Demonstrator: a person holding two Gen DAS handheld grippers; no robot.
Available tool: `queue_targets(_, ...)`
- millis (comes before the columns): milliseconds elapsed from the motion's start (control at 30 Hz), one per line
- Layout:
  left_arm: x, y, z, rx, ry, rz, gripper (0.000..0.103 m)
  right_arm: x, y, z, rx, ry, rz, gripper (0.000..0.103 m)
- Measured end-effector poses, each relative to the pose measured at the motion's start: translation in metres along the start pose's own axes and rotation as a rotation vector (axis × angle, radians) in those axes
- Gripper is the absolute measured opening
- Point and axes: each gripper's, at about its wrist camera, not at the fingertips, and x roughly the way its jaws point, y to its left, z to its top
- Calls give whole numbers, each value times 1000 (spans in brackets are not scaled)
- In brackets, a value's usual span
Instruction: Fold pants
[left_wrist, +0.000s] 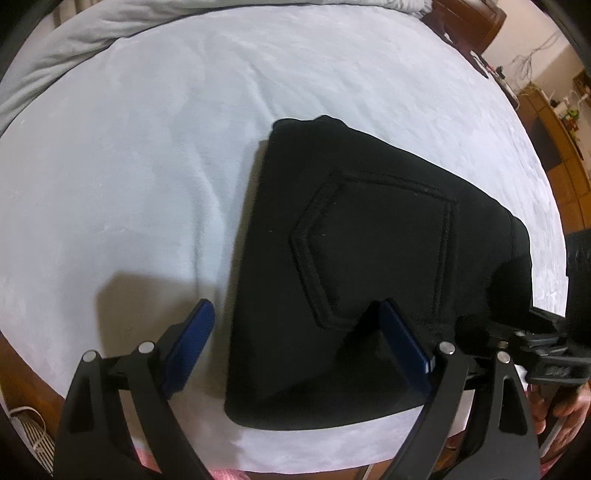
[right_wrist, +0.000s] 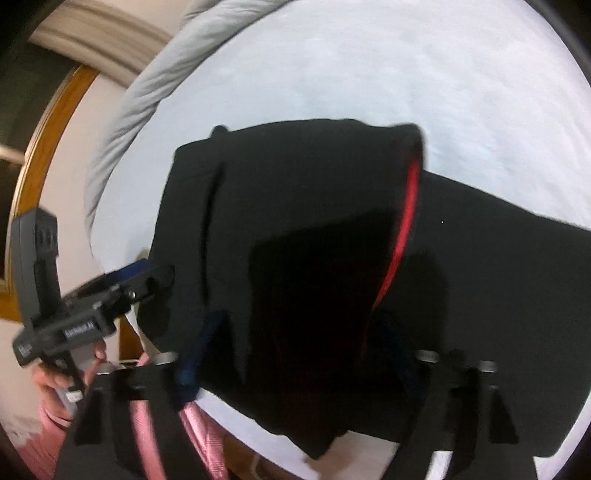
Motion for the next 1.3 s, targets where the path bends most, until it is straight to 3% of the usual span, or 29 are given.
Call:
queue_targets(67,-1,5,0,-19,1,2,90,-2,2,-1,-9,-10,31,31)
queue_targets(167,-5,10,1,-41,-1,-8,90,-17,-7,-1,19,-39,105,19)
queue_targets(300,-14,9,2,-43,-18,-23,90,-46,-18,-5,40,-82,191,18)
queue_targets(533,-21,-25,6,31,-34,-44,90,-116,-52,-19,48,-172,134,18)
queue_targets(800,-11,-68,1,112,-22,-69,90,-152,-98,-33,125,-215,77,18)
queue_targets(1133,2,-93,-4,180,-26,-2,90,-126,-146,-39,223,-181,7,19)
queue_targets(1300,25,-99,-3,200,18,52,90,-100,-161,-45,230,-124,-41,30)
